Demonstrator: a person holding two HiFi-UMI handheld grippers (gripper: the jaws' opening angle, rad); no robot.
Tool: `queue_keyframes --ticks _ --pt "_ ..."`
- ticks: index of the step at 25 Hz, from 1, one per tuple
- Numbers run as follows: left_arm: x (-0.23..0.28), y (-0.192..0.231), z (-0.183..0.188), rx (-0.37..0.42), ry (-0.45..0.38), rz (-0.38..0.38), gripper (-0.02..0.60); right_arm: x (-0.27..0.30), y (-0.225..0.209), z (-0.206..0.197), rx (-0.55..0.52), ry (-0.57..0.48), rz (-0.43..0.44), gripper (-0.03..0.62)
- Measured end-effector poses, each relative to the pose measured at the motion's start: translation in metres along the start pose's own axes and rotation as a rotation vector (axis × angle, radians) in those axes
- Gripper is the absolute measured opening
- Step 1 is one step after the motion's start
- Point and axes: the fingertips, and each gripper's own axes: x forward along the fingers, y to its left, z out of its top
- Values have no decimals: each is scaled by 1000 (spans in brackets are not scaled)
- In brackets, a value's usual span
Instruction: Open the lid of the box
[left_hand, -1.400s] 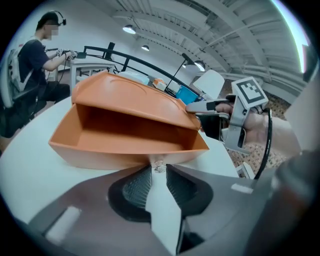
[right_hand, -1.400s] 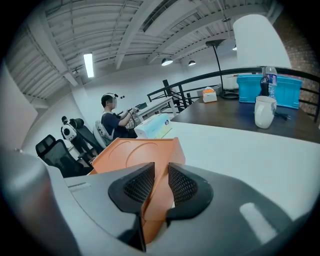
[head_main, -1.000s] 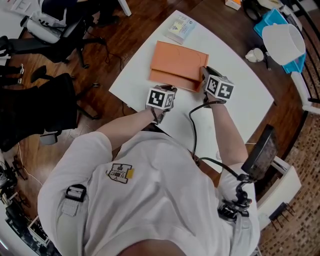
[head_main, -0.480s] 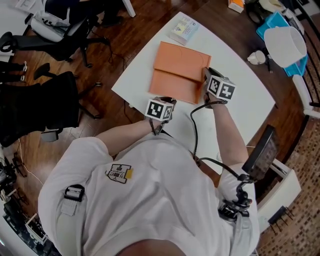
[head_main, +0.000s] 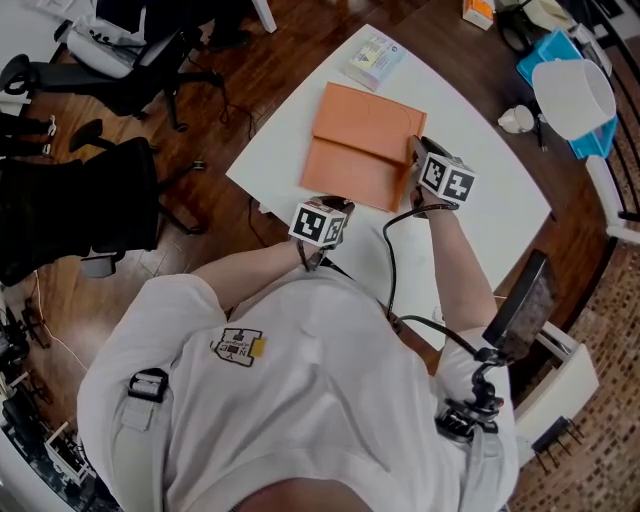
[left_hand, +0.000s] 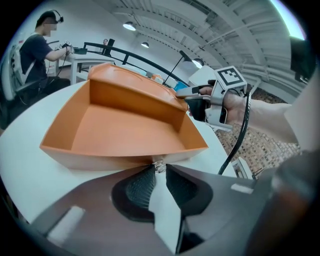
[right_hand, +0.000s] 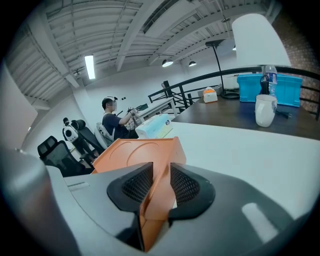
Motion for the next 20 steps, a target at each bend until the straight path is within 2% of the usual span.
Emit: queue_keyframes --ticks 3,8,13,17,20 --pt "-6 0 4 29 -29 3 66 -6 0 -4 49 -21 32 151" --pt "-16 9 2 44 -94 69 69 -43 -9 -25 124 -81 49 153" --pt "-20 9 -3 64 -146 119 66 -90 -10 -76 155 -83 53 137" --pt "-21 -2 -16 71 -161 121 56 -116 -2 -116 198 -80 73 124" --pt "-24 -10 -22 77 -179 114 0 -130 18 -143 175 -67 126 70"
